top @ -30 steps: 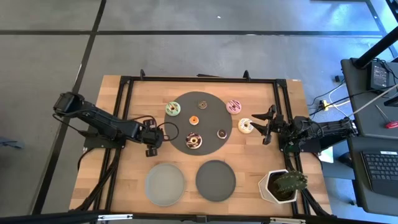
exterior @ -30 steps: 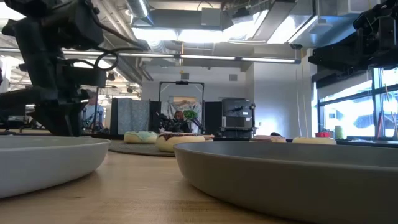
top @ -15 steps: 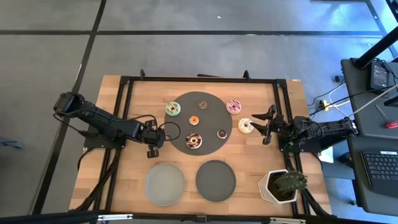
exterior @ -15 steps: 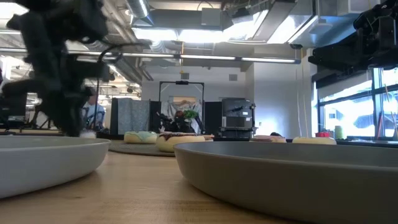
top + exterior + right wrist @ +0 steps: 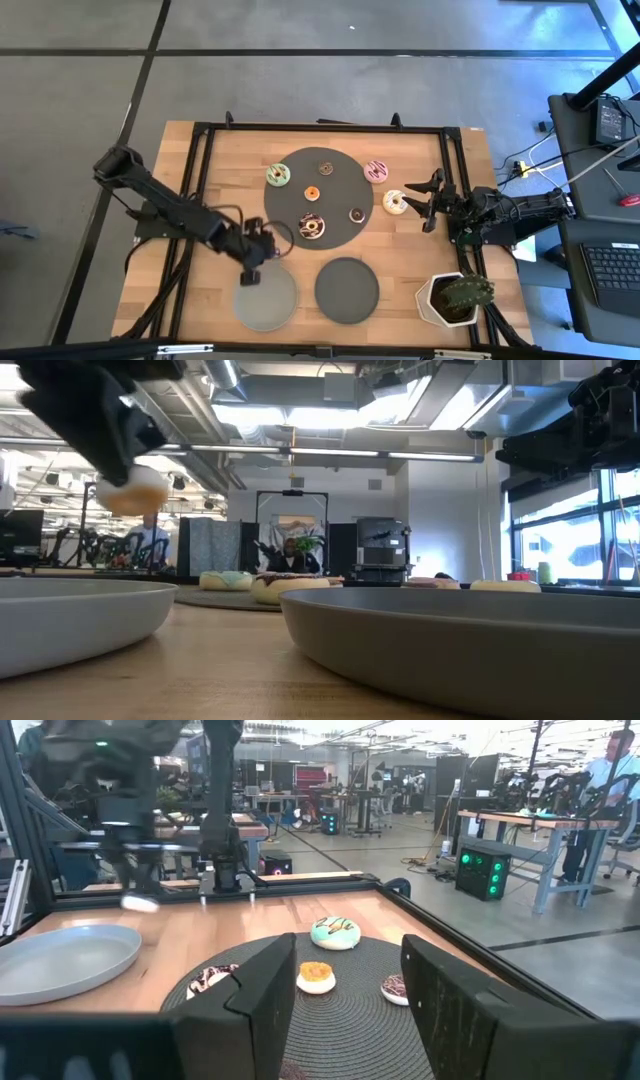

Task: Pick & Place donuts
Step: Put the small blue donut on the gray plate

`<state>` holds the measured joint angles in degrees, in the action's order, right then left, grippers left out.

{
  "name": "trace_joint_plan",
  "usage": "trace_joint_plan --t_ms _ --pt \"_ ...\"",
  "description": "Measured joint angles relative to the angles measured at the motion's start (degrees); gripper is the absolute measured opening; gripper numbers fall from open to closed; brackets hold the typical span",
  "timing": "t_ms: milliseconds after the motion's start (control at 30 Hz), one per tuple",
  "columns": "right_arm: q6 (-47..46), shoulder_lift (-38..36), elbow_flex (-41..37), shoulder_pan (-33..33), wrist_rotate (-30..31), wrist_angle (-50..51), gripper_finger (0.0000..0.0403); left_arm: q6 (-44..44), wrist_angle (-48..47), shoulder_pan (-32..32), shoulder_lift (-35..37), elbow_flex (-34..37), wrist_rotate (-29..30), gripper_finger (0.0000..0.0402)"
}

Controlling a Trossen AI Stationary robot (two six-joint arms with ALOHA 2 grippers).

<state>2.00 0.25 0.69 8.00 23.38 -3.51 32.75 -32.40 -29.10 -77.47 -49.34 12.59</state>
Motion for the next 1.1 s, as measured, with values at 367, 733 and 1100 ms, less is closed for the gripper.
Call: trace_joint_plan --t_ms 367,733,1100 --pt "-0.2 0.0 0.0 0.0 0.0 0.0 0.0183 13.2 -7.0 -11.6 -14.5 -9.6 1.8 0.0019" --pt "-0.2 0.0 0.0 0.0 0.0 0.0 0.0183 12.8 -7.1 -12.0 -20.5 -11.3 -3.2 0.0019" --pt "-0.2 0.0 0.0 0.0 0.0 0.0 0.0183 12.6 -6.6 -12.0 -20.5 -11.3 1.0 0.0019"
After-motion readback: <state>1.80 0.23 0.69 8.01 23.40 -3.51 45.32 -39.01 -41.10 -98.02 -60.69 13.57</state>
